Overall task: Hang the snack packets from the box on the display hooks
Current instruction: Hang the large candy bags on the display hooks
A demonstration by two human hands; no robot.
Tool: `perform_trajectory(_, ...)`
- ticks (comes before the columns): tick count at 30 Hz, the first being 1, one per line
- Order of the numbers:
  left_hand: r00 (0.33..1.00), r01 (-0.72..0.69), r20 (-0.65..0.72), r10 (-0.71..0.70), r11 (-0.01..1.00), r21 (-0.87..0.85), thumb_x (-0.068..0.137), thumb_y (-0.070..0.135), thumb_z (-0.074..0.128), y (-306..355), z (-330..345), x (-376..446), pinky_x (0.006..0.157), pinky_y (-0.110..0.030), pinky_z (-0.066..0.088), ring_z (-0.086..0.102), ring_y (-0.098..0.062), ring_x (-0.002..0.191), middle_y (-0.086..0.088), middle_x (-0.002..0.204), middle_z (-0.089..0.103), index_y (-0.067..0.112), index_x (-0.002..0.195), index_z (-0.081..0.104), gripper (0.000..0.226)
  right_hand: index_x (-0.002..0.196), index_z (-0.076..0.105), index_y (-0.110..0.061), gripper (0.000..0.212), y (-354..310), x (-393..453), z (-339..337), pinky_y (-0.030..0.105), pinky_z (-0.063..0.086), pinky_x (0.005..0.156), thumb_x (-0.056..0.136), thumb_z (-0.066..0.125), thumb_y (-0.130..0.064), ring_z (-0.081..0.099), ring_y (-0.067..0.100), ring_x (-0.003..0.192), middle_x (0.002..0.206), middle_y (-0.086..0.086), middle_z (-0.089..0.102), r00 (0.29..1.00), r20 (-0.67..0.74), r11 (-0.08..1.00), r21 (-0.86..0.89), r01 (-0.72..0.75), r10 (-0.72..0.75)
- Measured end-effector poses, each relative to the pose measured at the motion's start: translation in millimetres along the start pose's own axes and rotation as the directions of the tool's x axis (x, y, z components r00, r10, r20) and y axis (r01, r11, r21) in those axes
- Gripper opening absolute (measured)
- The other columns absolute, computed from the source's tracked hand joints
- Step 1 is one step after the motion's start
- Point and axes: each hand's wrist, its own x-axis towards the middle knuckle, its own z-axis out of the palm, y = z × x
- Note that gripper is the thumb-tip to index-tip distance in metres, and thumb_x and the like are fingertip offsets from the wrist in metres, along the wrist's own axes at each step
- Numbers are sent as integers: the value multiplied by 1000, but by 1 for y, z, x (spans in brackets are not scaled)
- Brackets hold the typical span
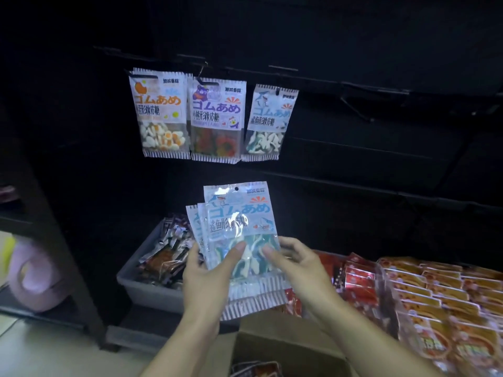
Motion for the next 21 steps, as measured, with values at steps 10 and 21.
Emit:
perform_trajectory(10, 998, -29, 52, 29, 1000, 3, 65, 65, 75, -4, 3, -7, 71, -39, 64, 82, -20, 86, 5, 105, 83, 40, 132, 60, 73, 105, 71, -13, 24, 1, -7, -10, 47, 62, 90, 87, 83, -25, 79, 24, 95, 101, 1, 82, 998, -64, 999, 50, 22, -19)
perform_trajectory(21, 999, -44, 6, 44, 999, 31, 62, 91, 75, -7, -4, 3, 102, -56, 57, 73, -27, 120, 7, 134, 74, 49, 144, 49, 96, 119, 66, -19, 23, 0, 11, -21, 56, 56, 102, 98, 72, -25, 79, 24, 97, 98, 1, 82, 987, -163, 982, 186, 41, -10)
